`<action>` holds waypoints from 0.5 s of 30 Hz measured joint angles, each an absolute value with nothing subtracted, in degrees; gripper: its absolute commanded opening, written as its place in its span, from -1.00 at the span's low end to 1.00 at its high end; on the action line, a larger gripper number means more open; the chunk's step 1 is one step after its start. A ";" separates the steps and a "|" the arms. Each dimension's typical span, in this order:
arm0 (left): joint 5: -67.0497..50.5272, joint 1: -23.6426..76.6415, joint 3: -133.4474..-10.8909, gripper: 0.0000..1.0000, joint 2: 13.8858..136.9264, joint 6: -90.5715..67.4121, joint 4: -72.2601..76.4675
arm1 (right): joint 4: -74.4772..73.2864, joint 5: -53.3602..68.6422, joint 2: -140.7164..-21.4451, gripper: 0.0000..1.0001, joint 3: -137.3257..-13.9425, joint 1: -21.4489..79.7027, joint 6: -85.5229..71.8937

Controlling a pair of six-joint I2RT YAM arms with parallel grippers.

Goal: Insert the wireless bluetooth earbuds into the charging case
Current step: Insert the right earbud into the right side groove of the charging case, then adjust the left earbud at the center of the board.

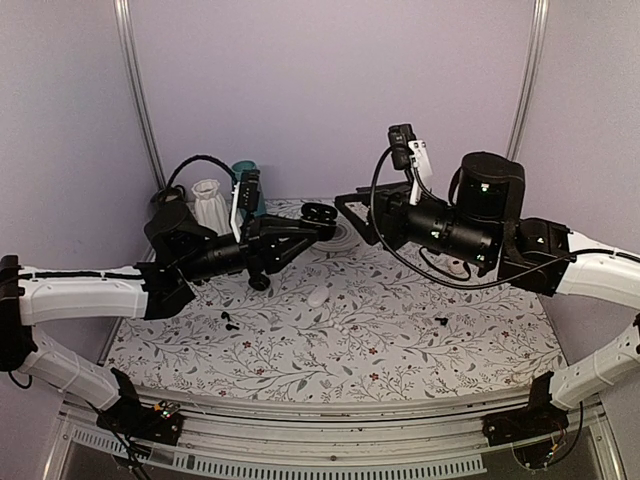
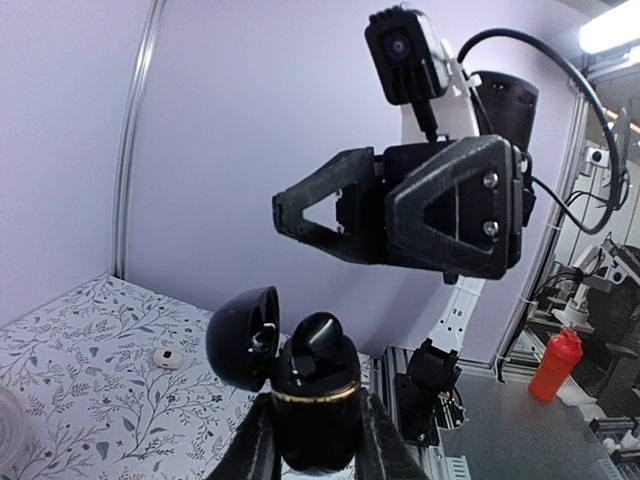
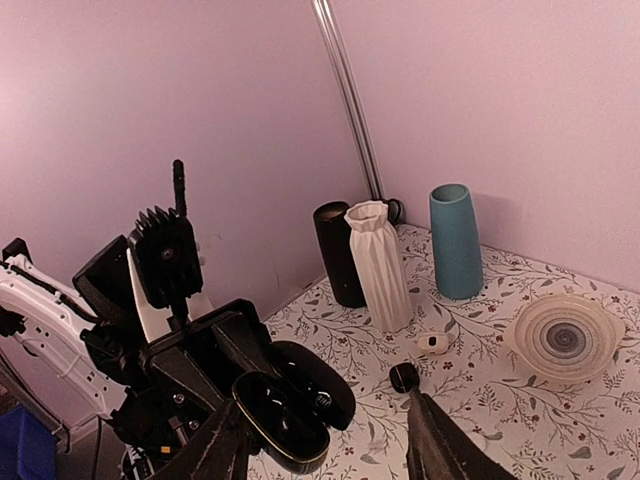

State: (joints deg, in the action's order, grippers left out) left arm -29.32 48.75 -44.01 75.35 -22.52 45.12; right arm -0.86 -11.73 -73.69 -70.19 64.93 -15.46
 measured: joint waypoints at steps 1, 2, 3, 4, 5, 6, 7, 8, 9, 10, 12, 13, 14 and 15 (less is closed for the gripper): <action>-29.34 48.80 -43.88 -1.00 75.26 -22.09 45.12 | -0.58 -10.63 -72.60 0.09 -69.56 64.23 -16.23; -29.36 48.88 -43.57 -1.00 75.05 -21.45 45.12 | -0.54 -9.89 -71.83 0.10 -68.99 63.70 -16.91; -29.39 48.95 -43.16 -1.00 74.76 -20.84 45.12 | -0.43 -8.95 -71.00 0.10 -68.27 62.98 -17.72; -29.41 49.01 -42.70 -1.00 74.41 -19.99 45.10 | -0.38 -8.05 -70.37 0.10 -67.66 62.26 -18.48; -29.43 49.10 -42.44 -1.00 74.15 -19.42 45.08 | -0.38 -7.09 -69.91 0.10 -67.13 61.63 -19.20; -29.41 49.19 -42.17 -1.00 73.82 -18.61 45.06 | -0.40 -6.61 -69.65 0.10 -66.70 61.12 -19.84; -29.39 49.30 -42.00 -1.00 73.56 -17.87 44.95 | -0.38 -6.20 -69.54 0.10 -66.37 60.75 -20.36; -29.36 49.43 -41.93 -1.00 73.34 -17.06 44.88 | -0.43 -5.78 -69.49 0.10 -66.04 60.42 -20.82; -29.34 49.58 -41.89 -1.00 73.10 -16.16 44.71 | -0.49 -5.61 -69.45 0.10 -65.76 60.23 -21.10; -29.28 49.78 -41.80 -1.00 72.86 -15.40 44.64 | -0.62 -5.56 -69.36 0.10 -65.32 59.94 -21.56; -28.99 50.17 -41.60 -1.00 72.44 -13.93 44.40 | -1.69 -5.43 -68.97 0.10 -64.40 59.35 -22.31; -28.73 50.41 -41.41 -1.00 72.20 -13.21 44.23 | -2.35 -5.43 -68.64 0.10 -63.92 58.85 -22.79; -28.32 50.70 -41.08 -1.00 71.90 -12.43 44.14 | -3.11 -5.39 -68.16 0.10 -63.24 57.95 -23.40; -27.90 50.98 -40.69 -1.00 71.59 -11.70 44.14 | -3.73 -5.45 -67.75 0.10 -62.76 57.19 -23.86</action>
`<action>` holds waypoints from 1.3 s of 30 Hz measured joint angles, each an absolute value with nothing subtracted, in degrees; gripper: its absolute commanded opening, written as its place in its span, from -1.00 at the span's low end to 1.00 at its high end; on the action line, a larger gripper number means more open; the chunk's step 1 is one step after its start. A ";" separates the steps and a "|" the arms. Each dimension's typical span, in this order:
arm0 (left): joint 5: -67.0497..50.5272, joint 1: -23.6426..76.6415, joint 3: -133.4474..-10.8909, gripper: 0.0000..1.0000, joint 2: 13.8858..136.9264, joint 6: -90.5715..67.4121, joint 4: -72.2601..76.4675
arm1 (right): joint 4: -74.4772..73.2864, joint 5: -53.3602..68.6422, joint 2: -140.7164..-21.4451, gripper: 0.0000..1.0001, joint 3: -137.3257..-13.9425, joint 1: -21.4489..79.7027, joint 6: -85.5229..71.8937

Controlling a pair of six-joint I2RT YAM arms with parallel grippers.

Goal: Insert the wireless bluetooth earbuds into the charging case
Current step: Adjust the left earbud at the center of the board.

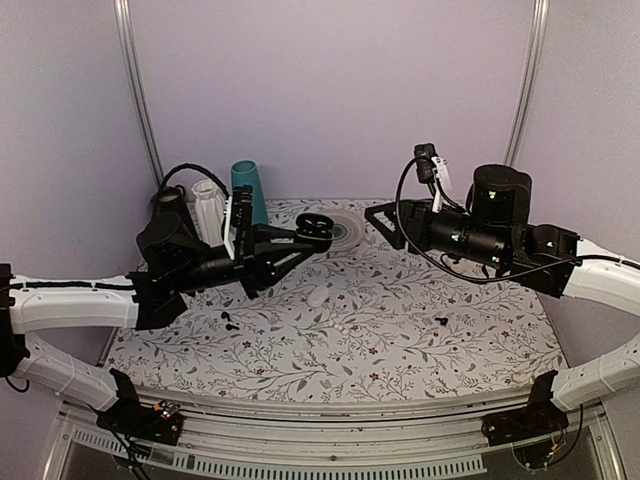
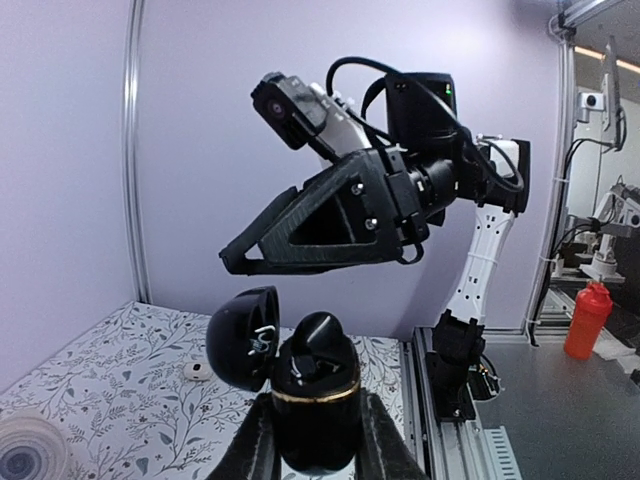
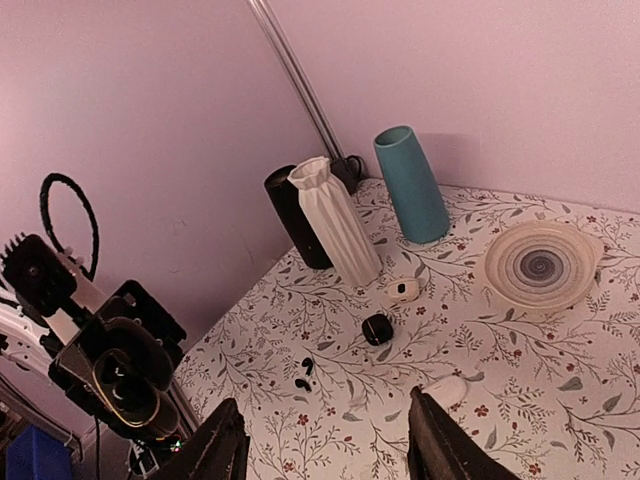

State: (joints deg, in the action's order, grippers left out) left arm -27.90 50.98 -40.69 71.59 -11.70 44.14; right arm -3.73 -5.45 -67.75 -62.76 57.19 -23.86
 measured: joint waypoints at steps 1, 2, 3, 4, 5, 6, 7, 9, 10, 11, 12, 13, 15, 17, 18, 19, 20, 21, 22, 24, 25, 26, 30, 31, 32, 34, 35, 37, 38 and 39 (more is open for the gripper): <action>-27.51 51.24 -40.27 -1.00 71.24 -10.94 44.16 | -4.32 -5.43 -67.20 0.11 -62.11 56.07 -24.53; -26.94 51.64 -39.59 -1.00 70.81 -10.04 44.14 | -4.99 -5.45 -66.59 0.10 -61.43 55.00 -24.93; -26.35 52.01 -39.11 -1.00 70.50 -9.41 44.16 | -5.56 -5.48 -65.84 0.10 -60.62 54.00 -25.63; -25.80 52.34 -38.57 -1.00 70.15 -8.62 44.16 | -6.09 -5.50 -65.21 0.10 -59.96 53.21 -26.09; -25.30 52.62 -38.13 -1.00 69.89 -7.92 44.12 | -6.66 -5.56 -64.53 0.10 -59.16 52.18 -26.57; -24.99 52.77 -37.91 -1.00 69.73 -7.29 44.05 | -7.62 -5.65 -63.79 0.10 -58.24 51.37 -27.38; -24.62 52.88 -37.76 -1.00 69.65 -6.59 44.01 | -8.10 -5.67 -63.59 0.11 -57.95 50.19 -27.70; -24.03 52.90 -37.65 -1.00 69.47 -5.23 43.81 | -9.43 -5.52 -63.11 0.10 -56.80 47.81 -28.97; -23.75 52.90 -37.52 -1.00 69.30 -4.51 43.79 | -9.98 -5.52 -63.02 0.10 -56.21 46.78 -29.50; -23.55 52.93 -37.43 -1.00 69.19 -3.99 43.79 | -10.61 -5.37 -62.98 0.11 -55.42 45.30 -30.13; -23.27 52.99 -37.36 -1.00 68.99 -3.18 43.77 | -11.40 -5.39 -63.00 0.10 -54.59 43.90 -30.74; -22.90 53.06 -37.19 -1.00 68.82 -2.44 43.79 | -12.29 -5.37 -63.00 0.10 -53.71 42.59 -31.31; -21.82 53.32 -36.58 -1.00 68.16 -0.69 43.75 | -13.80 -5.32 -63.00 0.11 -51.88 40.27 -32.45; -20.80 53.60 -36.03 -1.00 67.55 0.64 43.68 | -14.94 -5.28 -63.00 0.10 -49.91 38.46 -33.45; -20.14 53.74 -35.70 -1.00 67.16 1.23 43.66 | -15.66 -5.23 -63.02 0.09 -48.90 37.67 -33.93; -19.59 53.80 -35.42 -1.00 66.74 1.76 43.57 | -16.25 -5.21 -63.07 0.09 -47.83 36.95 -34.57; -18.94 53.87 -35.18 -1.00 66.35 2.13 43.53 | -16.78 -5.06 -63.11 0.09 -46.68 36.23 -35.05; -18.44 53.89 -34.96 -1.00 65.98 2.42 43.46 | -17.21 -5.02 -63.13 0.08 -45.56 35.59 -35.55; -18.00 53.89 -34.83 -1.00 65.65 2.63 43.40 | -17.78 -4.95 -63.18 0.08 -44.45 34.94 -36.14; -17.26 53.91 -34.70 -1.00 65.23 3.01 43.20 | -18.24 -4.86 -63.24 0.08 -42.28 33.95 -37.21; -17.02 53.91 -34.70 -1.00 65.10 3.05 43.13 | -18.61 -4.78 -63.29 0.07 -41.04 33.56 -37.80; -16.84 53.91 -34.70 -1.00 65.01 3.05 42.96 | -19.03 -4.78 -63.35 0.07 -39.88 33.28 -38.37; -15.94 53.91 -34.70 -1.00 64.84 3.01 42.24 | -19.20 -4.49 -63.40 -0.06 -35.18 32.97 -40.60; -15.86 53.91 -34.70 -1.00 64.84 3.01 42.15 | -19.16 -4.45 -63.44 -0.11 -34.30 32.93 -41.06; -15.77 53.91 -34.70 -1.00 64.84 3.01 42.09 | -19.11 -4.38 -63.48 -0.14 -33.30 32.88 -41.67; -15.70 53.93 -34.70 -1.00 64.84 2.96 42.09 | -19.07 -4.36 -63.99 -0.21 -31.94 32.69 -42.68; -15.66 53.95 -34.70 -1.00 64.84 2.96 42.09 | -18.81 -4.38 -64.38 -0.22 -31.38 32.53 -43.24; -15.53 53.95 -34.70 -1.00 64.84 2.94 42.06 | -18.02 -4.38 -65.12 -0.24 -30.39 32.16 -44.21; -15.51 53.95 -34.70 -1.00 64.84 2.92 42.04 | -17.61 -4.38 -65.56 -0.25 -30.00 32.01 -44.49; -15.51 53.95 -34.70 -1.00 64.84 2.92 42.04 | -17.30 -4.38 -65.98 -0.26 -29.71 31.86 -44.84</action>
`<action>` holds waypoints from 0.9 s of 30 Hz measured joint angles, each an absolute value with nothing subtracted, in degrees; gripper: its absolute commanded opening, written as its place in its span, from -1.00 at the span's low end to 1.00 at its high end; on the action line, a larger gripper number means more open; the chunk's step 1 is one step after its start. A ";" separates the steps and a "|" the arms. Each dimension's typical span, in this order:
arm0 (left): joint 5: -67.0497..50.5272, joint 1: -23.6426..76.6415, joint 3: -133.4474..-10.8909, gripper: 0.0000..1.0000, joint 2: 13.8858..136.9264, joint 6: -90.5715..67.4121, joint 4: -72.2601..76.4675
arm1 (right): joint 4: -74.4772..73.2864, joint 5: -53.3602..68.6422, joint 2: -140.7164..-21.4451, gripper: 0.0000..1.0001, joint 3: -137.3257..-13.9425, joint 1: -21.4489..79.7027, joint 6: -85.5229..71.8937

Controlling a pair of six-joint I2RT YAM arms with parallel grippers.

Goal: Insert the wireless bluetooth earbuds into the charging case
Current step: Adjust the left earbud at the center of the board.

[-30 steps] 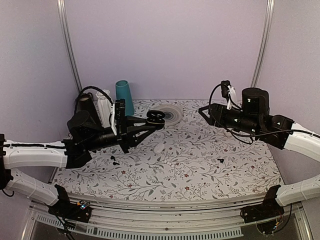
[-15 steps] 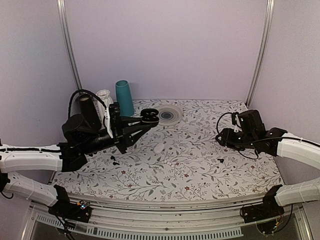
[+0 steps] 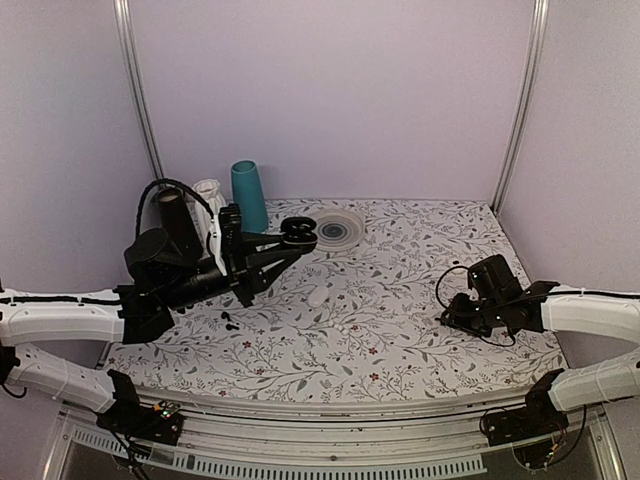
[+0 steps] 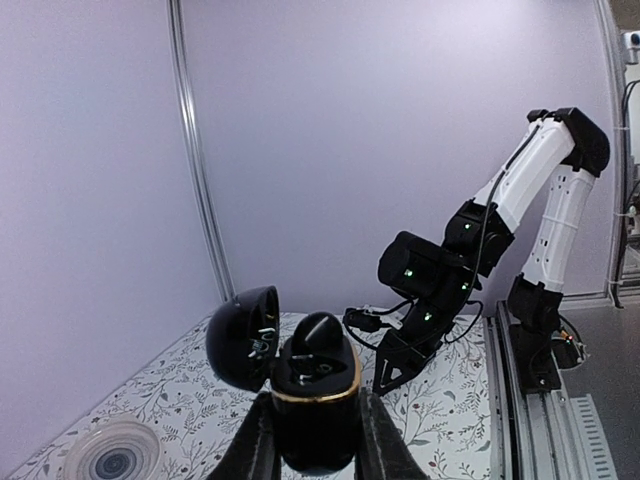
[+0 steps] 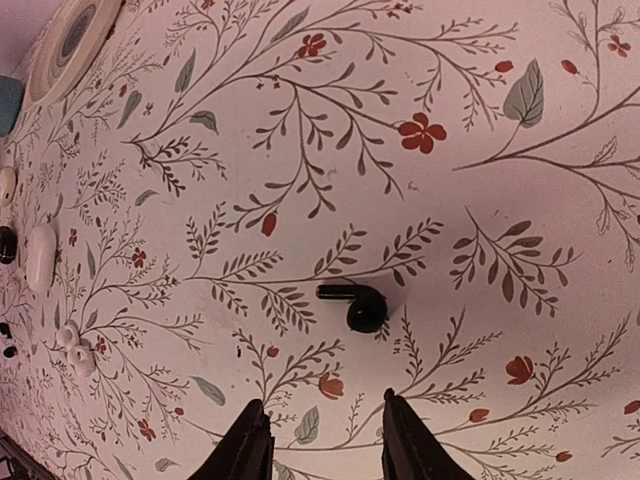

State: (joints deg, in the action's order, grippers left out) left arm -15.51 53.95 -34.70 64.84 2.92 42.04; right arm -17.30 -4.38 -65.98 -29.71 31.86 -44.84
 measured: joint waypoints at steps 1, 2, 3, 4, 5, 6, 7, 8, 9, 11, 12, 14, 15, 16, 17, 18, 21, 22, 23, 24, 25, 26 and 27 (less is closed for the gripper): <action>-15.51 53.95 -34.70 -1.00 64.84 2.92 42.02 | -16.75 -4.38 -66.63 -0.27 -29.43 31.68 -45.17; -15.49 53.95 -34.70 -1.00 64.84 2.90 41.95 | -16.32 -4.38 -67.33 -0.27 -29.28 31.51 -45.41; -15.44 53.95 -34.70 -1.00 64.82 2.90 41.85 | -15.86 -4.40 -68.01 -0.28 -29.19 31.40 -45.54; -15.35 53.95 -34.70 -1.00 64.79 2.90 41.69 | -15.44 -4.40 -68.55 -0.28 -29.12 31.29 -45.65; -15.18 53.95 -34.70 -1.00 64.71 2.85 41.43 | -14.92 -4.40 -69.25 -0.29 -29.10 31.09 -45.69; -15.07 53.95 -34.70 -1.00 64.62 2.83 41.21 | -14.48 -4.43 -69.84 -0.29 -29.10 30.98 -45.71; -14.90 53.95 -34.70 -1.00 64.49 2.79 41.01 | -13.98 -4.49 -70.48 -0.28 -29.10 30.81 -45.69; -14.74 53.95 -34.70 -1.00 64.36 2.76 40.88 | -13.52 -4.64 -71.09 -0.29 -29.10 30.70 -45.69; -14.66 53.95 -34.70 -1.00 64.23 2.76 40.80 | -13.23 -4.89 -71.53 -0.28 -29.10 30.68 -45.69; -14.46 53.95 -34.70 -1.00 63.96 2.74 40.71 | -12.64 -5.54 -72.75 -0.28 -29.15 30.68 -45.67; -14.39 53.95 -34.70 -1.00 63.77 2.72 40.60 | -12.40 -5.80 -73.45 -0.28 -29.21 30.68 -45.65; -14.24 53.95 -34.70 -1.00 63.26 2.55 40.14 | -12.25 -6.39 -74.70 -0.28 -29.41 30.65 -45.47; -14.17 53.95 -34.70 -1.00 62.94 2.50 39.88 | -12.27 -6.83 -75.26 -0.28 -29.54 30.65 -45.36; -14.09 53.95 -34.70 -1.00 62.61 2.37 39.64 | -12.25 -7.20 -75.99 -0.29 -29.78 30.63 -45.19; -14.02 53.95 -34.70 -1.00 62.39 2.33 39.53 | -12.32 -7.42 -76.42 -0.29 -30.00 30.63 -45.08; -13.96 53.95 -34.70 -1.00 62.15 2.28 39.48 | -12.34 -7.70 -76.90 -0.30 -30.33 30.61 -44.93; -13.63 53.95 -34.70 -1.00 61.60 2.11 39.35 | -12.36 -8.54 -78.11 -0.33 -31.59 30.61 -44.05; -13.54 53.95 -34.70 -1.00 61.43 2.09 39.20 | -12.32 -8.67 -78.35 -0.35 -31.90 30.59 -43.79; -13.39 53.95 -34.70 -1.00 61.32 2.09 39.11 | -12.43 -8.82 -78.63 -0.37 -32.34 30.59 -43.46; -13.28 53.95 -34.70 -1.00 61.23 2.04 39.05 | -12.45 -8.97 -78.94 -0.38 -32.73 30.59 -43.03; -13.17 53.95 -34.70 -1.00 61.12 2.04 38.89 | -12.56 -9.17 -79.29 -0.39 -33.23 30.59 -42.61; -13.06 53.95 -34.70 -1.00 61.04 2.00 38.79 | -12.64 -9.32 -79.53 -0.39 -33.54 30.57 -42.15; -12.99 53.95 -34.70 -1.00 60.97 1.96 38.72 | -12.78 -9.52 -79.81 -0.40 -33.93 30.57 -41.71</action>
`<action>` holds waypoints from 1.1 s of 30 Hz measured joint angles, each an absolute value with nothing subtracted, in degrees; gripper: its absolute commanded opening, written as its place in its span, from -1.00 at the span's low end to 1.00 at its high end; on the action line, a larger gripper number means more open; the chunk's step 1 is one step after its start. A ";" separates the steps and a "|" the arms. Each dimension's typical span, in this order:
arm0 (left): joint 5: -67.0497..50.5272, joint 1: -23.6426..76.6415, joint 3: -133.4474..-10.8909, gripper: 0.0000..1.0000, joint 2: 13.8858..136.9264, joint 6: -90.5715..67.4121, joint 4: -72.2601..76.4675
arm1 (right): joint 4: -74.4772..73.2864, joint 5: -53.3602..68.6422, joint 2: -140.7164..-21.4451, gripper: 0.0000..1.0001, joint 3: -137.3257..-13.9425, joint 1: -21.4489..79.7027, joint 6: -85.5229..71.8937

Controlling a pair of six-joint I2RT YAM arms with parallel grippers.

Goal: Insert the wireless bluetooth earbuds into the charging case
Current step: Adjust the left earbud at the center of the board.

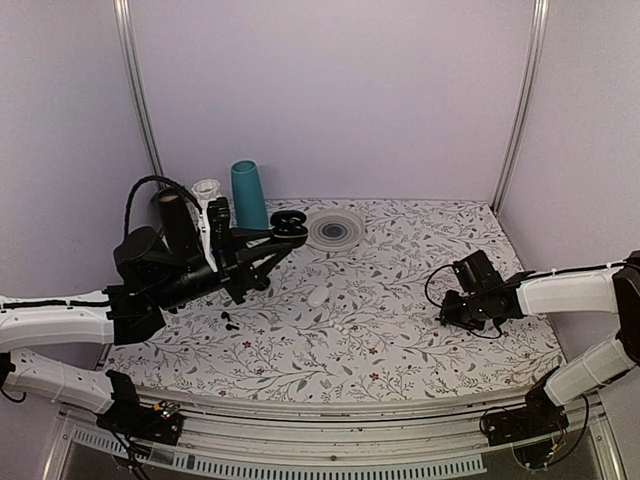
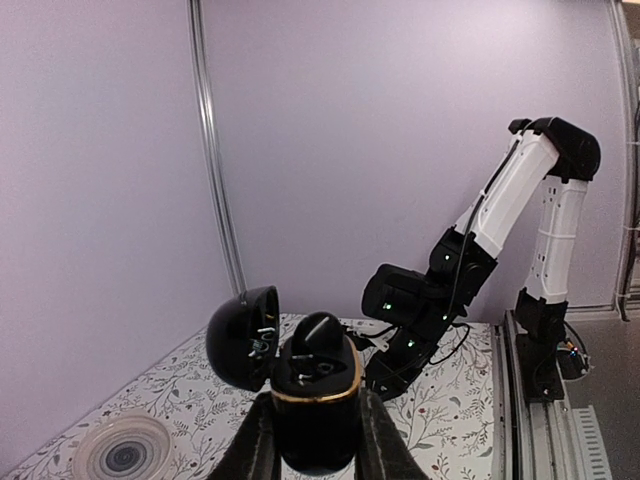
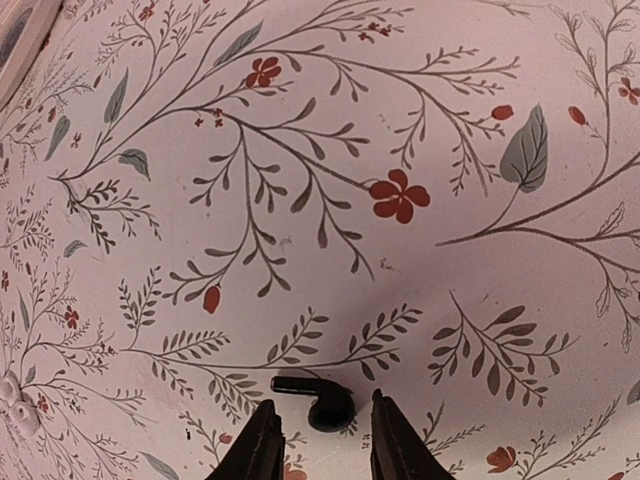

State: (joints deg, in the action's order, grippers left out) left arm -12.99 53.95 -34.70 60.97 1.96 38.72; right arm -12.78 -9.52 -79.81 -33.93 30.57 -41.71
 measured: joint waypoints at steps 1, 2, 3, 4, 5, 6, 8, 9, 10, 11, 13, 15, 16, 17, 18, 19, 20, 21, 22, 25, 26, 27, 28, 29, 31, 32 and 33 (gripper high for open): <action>-12.95 53.95 -34.70 -1.00 60.97 1.93 38.68 | -13.02 -9.72 -79.94 -0.40 -34.20 30.57 -41.28; -12.93 53.95 -34.70 -1.00 60.97 1.91 38.65 | -13.15 -9.93 -80.01 -0.40 -34.37 30.57 -40.91; -12.93 53.95 -34.70 -1.00 60.97 1.91 38.63 | -13.50 -10.11 -80.01 -0.41 -34.54 30.57 -40.51; -12.93 53.95 -34.70 -1.00 60.97 1.89 38.63 | -13.82 -10.31 -80.01 -0.41 -34.63 30.57 -40.01; -12.93 53.95 -34.70 -1.00 60.97 1.89 38.63 | -14.15 -10.44 -80.05 -0.41 -34.70 30.57 -39.66; -12.93 53.95 -34.70 -1.00 60.97 1.89 38.63 | -14.59 -10.57 -80.12 -0.41 -34.87 30.57 -39.33; -12.93 53.95 -34.70 -1.00 60.97 1.87 38.65 | -15.25 -10.72 -80.40 -0.43 -35.20 30.57 -38.70; -12.95 53.95 -34.70 -1.00 60.97 1.87 38.68 | -15.49 -10.76 -80.77 -0.43 -35.46 30.57 -38.30; -12.95 53.95 -34.70 -1.00 60.97 1.85 38.68 | -15.68 -10.79 -81.14 -0.44 -35.70 30.57 -37.98; -12.95 53.95 -34.70 -1.00 60.97 1.83 38.68 | -15.92 -10.79 -81.43 -0.44 -35.92 30.57 -37.67; -12.95 53.95 -34.70 -1.00 60.97 1.83 38.68 | -16.32 -10.76 -82.17 -0.46 -36.51 30.61 -37.08; -12.95 53.95 -34.70 -1.00 60.97 1.74 38.68 | -16.53 -10.74 -82.94 -0.47 -37.17 30.76 -36.56; -12.93 53.95 -34.70 -1.00 60.97 1.67 38.68 | -16.56 -10.74 -83.31 -0.48 -37.45 30.85 -36.36; -12.93 53.95 -34.70 -1.00 60.97 1.65 38.65 | -16.60 -10.72 -83.66 -0.49 -37.71 30.94 -36.23; -12.93 53.95 -34.70 -1.00 60.97 1.63 38.65 | -16.71 -10.72 -84.01 -0.50 -37.98 31.09 -36.14; -12.91 53.95 -34.70 -1.00 60.97 1.61 38.65 | -16.71 -10.70 -84.36 -0.52 -38.20 31.22 -35.99; -12.84 53.95 -34.70 -1.00 60.97 1.58 38.65 | -16.73 -10.68 -84.62 -0.53 -38.33 31.35 -35.94; -12.80 53.95 -34.70 -1.00 60.97 1.52 38.65 | -16.78 -10.66 -84.93 -0.54 -38.52 31.53 -35.90; -12.75 53.95 -34.70 -1.00 60.97 1.50 38.65 | -16.95 -10.63 -85.23 -0.54 -38.74 31.68 -35.86; -12.73 53.95 -34.70 -1.00 60.97 1.48 38.65 | -17.28 -10.66 -85.89 -0.59 -39.44 32.25 -35.68; -12.73 53.95 -34.70 -1.00 60.97 1.48 38.63 | -17.61 -10.66 -86.21 -0.60 -39.88 32.42 -35.55; -12.73 53.95 -34.70 -1.00 60.97 1.45 38.65 | -17.61 -10.66 -86.30 -0.67 -39.97 32.62 -35.51; -12.71 53.95 -34.70 -1.00 60.97 1.45 38.63 | -17.65 -10.63 -86.50 -0.71 -40.21 32.80 -35.35; -12.71 53.95 -34.70 -1.00 60.97 1.45 38.65 | -17.78 -10.63 -86.67 -0.73 -40.38 33.04 -35.07; -12.71 53.95 -34.70 -1.00 60.97 1.45 38.65 | -18.04 -10.59 -87.07 -0.77 -40.84 33.45 -34.81; -12.71 53.95 -34.70 -1.00 60.97 1.45 38.65 | -18.02 -10.59 -87.35 -0.78 -41.12 33.78 -34.63; -12.71 53.95 -34.70 -1.00 60.97 1.45 38.65 | -18.04 -10.59 -87.50 -0.79 -41.32 33.98 -34.46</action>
State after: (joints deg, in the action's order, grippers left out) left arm -12.71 53.95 -34.70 60.97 1.45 38.65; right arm -18.04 -10.59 -87.50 -41.32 33.98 -34.46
